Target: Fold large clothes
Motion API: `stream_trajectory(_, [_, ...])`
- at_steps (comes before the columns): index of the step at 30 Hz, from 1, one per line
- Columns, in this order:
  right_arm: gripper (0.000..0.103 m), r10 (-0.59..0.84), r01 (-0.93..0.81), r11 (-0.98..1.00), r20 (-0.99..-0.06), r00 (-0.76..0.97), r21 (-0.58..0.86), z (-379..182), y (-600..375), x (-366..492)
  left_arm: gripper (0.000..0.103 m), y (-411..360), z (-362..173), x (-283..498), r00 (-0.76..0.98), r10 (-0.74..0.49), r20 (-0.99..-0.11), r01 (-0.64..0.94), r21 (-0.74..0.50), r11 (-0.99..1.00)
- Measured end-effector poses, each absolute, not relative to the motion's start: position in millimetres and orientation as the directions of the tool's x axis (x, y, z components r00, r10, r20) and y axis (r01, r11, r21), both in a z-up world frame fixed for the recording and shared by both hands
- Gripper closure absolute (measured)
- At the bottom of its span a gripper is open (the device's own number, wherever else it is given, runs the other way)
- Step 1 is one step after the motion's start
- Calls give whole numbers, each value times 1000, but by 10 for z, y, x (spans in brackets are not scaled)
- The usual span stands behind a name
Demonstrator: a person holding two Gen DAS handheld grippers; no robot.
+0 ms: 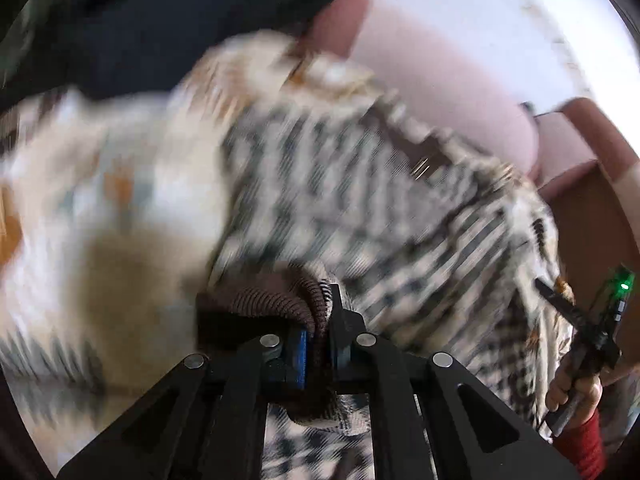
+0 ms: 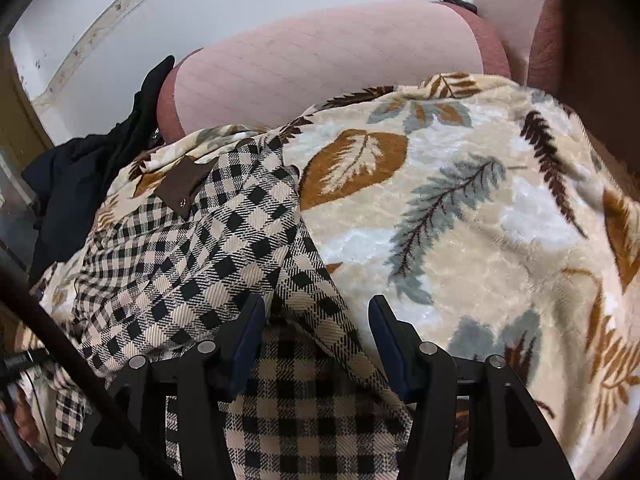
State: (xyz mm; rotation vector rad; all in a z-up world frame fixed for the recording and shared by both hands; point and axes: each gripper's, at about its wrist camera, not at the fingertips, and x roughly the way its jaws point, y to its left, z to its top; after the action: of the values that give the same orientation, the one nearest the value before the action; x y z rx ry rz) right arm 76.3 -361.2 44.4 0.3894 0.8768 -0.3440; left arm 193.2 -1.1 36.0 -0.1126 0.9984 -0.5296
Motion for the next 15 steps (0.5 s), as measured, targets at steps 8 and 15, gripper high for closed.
stream_trajectory(8, [38,-180,459,879,-799,573,131,617,-3596,1156,93,-19,818,1932,638,-456,-621,414,-224,882])
stream_trajectory(15, [38,-162,472,874,-845,510,117,392,-3630,1559,93,278,71,2490,445,-388,-807,176,-346,922])
